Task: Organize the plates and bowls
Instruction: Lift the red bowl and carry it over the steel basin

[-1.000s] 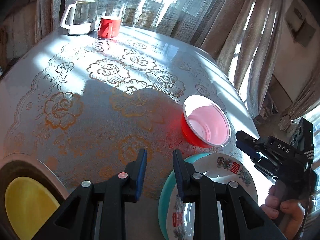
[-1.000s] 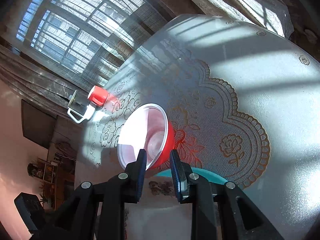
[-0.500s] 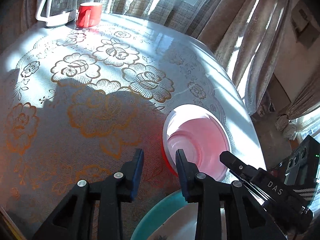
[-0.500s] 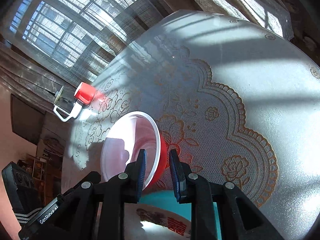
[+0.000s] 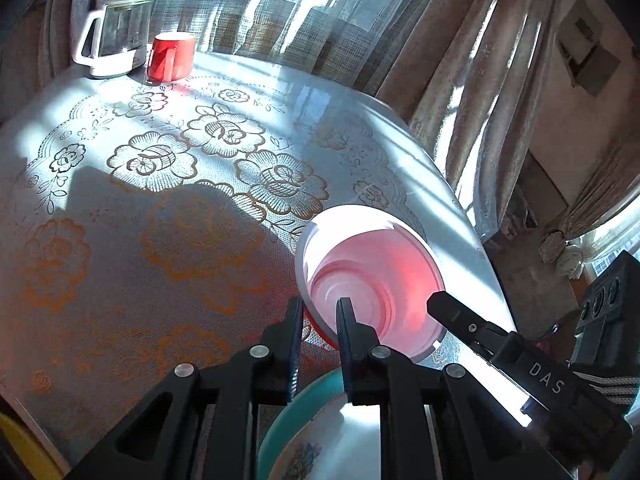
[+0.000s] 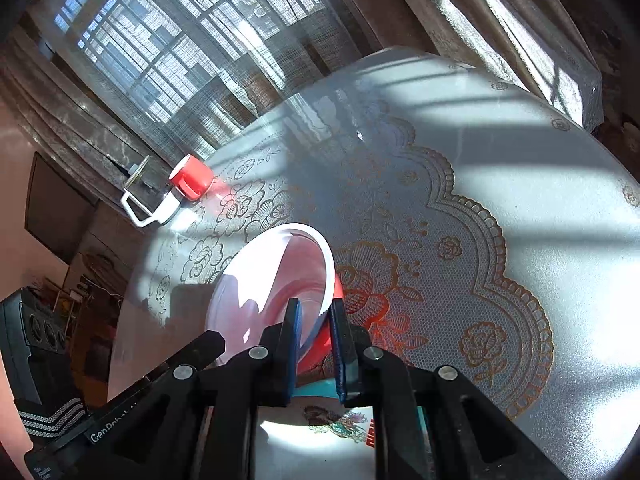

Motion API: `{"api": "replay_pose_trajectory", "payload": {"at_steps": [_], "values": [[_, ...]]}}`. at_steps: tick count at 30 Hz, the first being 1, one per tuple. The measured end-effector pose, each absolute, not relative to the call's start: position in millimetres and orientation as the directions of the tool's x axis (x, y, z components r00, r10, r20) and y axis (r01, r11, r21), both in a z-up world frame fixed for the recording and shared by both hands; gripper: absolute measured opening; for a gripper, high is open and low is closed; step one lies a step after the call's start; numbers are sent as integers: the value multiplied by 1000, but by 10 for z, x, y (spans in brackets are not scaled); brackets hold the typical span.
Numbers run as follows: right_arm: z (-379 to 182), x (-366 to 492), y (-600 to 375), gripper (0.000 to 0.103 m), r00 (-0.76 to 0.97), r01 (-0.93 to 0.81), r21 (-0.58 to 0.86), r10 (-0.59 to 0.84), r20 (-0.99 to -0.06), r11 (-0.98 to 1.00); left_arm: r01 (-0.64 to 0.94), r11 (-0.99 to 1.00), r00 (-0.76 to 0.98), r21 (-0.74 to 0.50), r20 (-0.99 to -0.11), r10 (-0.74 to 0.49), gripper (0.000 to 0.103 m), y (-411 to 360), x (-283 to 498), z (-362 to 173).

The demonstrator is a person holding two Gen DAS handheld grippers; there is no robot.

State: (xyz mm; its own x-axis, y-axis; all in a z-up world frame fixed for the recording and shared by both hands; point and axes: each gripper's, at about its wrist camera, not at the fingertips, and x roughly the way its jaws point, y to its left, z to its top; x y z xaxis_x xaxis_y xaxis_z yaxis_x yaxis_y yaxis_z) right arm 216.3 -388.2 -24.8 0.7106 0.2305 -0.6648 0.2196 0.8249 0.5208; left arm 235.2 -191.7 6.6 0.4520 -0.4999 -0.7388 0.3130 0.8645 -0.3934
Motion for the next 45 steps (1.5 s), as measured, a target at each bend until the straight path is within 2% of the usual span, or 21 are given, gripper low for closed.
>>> {"api": "replay_pose_trajectory", "payload": {"at_steps": [18,45], "values": [[124,1632,-3392,14,756,72,536,305,-580,841,367,848,527,-382,-666,-528,17,-1255,1579,455],[151,1257,-2035,14,654,-176,529,500,-567,830,206,869,651,-450,-600,-465,17,270,716,526]]}}
